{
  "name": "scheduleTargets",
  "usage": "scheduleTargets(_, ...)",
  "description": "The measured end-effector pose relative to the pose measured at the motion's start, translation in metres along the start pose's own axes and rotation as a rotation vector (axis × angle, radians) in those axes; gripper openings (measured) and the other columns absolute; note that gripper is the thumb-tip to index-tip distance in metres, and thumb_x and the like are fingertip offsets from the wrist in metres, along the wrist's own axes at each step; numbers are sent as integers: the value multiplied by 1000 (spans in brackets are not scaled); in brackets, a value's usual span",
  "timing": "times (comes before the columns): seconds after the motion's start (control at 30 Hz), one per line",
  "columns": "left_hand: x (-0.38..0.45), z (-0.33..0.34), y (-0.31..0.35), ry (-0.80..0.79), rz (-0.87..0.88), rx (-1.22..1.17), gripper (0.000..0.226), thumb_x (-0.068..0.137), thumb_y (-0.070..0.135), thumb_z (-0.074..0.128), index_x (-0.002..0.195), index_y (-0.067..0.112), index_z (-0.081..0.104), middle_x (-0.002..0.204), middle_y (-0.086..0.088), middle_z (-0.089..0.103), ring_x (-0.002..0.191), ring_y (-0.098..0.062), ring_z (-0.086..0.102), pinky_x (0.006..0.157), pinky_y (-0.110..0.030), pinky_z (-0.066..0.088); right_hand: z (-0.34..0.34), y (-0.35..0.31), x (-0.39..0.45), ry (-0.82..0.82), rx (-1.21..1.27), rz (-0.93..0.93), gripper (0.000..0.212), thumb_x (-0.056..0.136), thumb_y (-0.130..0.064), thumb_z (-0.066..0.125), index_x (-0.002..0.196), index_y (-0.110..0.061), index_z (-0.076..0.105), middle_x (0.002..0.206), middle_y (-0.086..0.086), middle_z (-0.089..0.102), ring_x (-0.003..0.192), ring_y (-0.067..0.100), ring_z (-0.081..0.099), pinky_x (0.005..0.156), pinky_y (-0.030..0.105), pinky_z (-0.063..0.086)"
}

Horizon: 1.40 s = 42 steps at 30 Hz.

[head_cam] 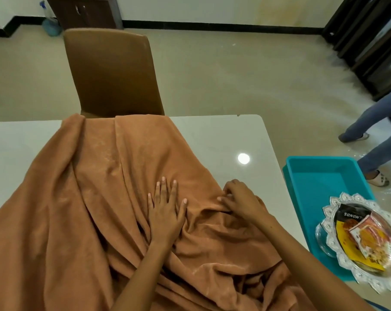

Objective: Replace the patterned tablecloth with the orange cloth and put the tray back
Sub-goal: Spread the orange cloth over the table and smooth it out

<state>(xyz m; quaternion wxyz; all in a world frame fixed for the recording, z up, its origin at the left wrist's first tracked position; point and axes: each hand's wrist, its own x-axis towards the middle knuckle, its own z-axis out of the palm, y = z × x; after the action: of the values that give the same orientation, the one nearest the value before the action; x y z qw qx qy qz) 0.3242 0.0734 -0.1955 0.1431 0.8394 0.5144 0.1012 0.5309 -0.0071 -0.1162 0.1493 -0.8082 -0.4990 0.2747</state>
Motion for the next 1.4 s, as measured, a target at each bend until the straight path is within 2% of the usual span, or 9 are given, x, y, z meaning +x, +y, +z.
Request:
scheduleTargets(0.1, 0, -1, 1, 2, 3, -13, 64, 94, 56, 20, 150, 24, 23, 158, -4, 15, 146, -19, 12, 115, -44, 10, -16, -13, 9, -34, 315, 182, 26, 95, -40, 46, 98, -15, 50, 94, 2, 58, 83, 18, 57, 74, 34, 50)
scheduleTargets(0.23, 0, -1, 0, -1, 7, -24, 65, 94, 57, 17, 150, 25, 22, 159, -3, 14, 146, -18, 11, 116, -44, 10, -42, -20, 27, -88, 695, 302, 36, 81, -30, 72, 112, -21, 54, 99, 0, 61, 88, 13, 60, 63, 21, 48)
scheduleTargets(0.33, 0, -2, 1, -6, 1, -37, 64, 95, 58, 16, 150, 26, 24, 158, -3, 15, 146, -18, 11, 116, -44, 11, -53, -20, 37, 547, 996, 237, 28, 79, 3, 67, 102, -12, 61, 85, -7, 70, 87, 18, 68, 71, 24, 52)
scheduleTargets(0.43, 0, -3, 2, -10, 15, -21, 65, 94, 58, 17, 150, 25, 24, 158, -3, 14, 146, -20, 13, 115, -42, 7, -47, -9, 34, 962, 580, 24, 31, 83, 9, 53, 97, -17, 62, 89, -8, 69, 84, 13, 63, 64, 24, 45)
scheduleTargets(0.7, -3, -4, 2, -46, 45, 9, 64, 95, 58, 18, 151, 26, 19, 159, -1, 8, 146, -18, 8, 115, -40, 4, 6, -56, 87, 242, 104, -58, 41, 98, -33, 43, 138, -21, 42, 142, 3, 44, 130, 23, 42, 107, 36, 32)
scheduleTargets(0.83, 0, -9, 5, -58, 24, -68, 66, 97, 56, 19, 150, 18, 23, 157, -2, 20, 145, -15, 14, 116, -35, 3, 41, -65, 122, -89, -236, -385, 59, 100, -49, 22, 151, -29, 0, 159, -4, -5, 146, 15, -5, 119, 40, 2)
scheduleTargets(1.0, 27, -27, 13, 29, 151, -62, 60, 94, 51, 33, 141, 15, 43, 148, -1, 41, 138, -15, 35, 115, -37, 12, 32, -9, 135, 127, -305, -245, 71, 88, -62, 5, 149, -27, -3, 156, -10, -8, 144, 8, -8, 119, 36, -1)
scheduleTargets(1.2, 66, -36, 3, 92, 43, 25, 63, 93, 51, 30, 147, 18, 32, 155, -11, 22, 143, -26, 21, 115, -41, 9, -13, 82, 103, 354, -341, 196, 81, 86, -63, 2, 150, -15, 15, 158, 3, 15, 145, 18, 9, 118, 44, 11)
scheduleTargets(1.4, 51, -2, 3, -72, 107, 47, 65, 97, 56, 13, 146, 18, 35, 154, -13, 23, 143, -27, 22, 114, -43, 7, -31, 33, 111, 478, -166, 444, 76, 85, -73, 24, 123, -15, 55, 128, 14, 56, 123, 32, 46, 113, 51, 19)
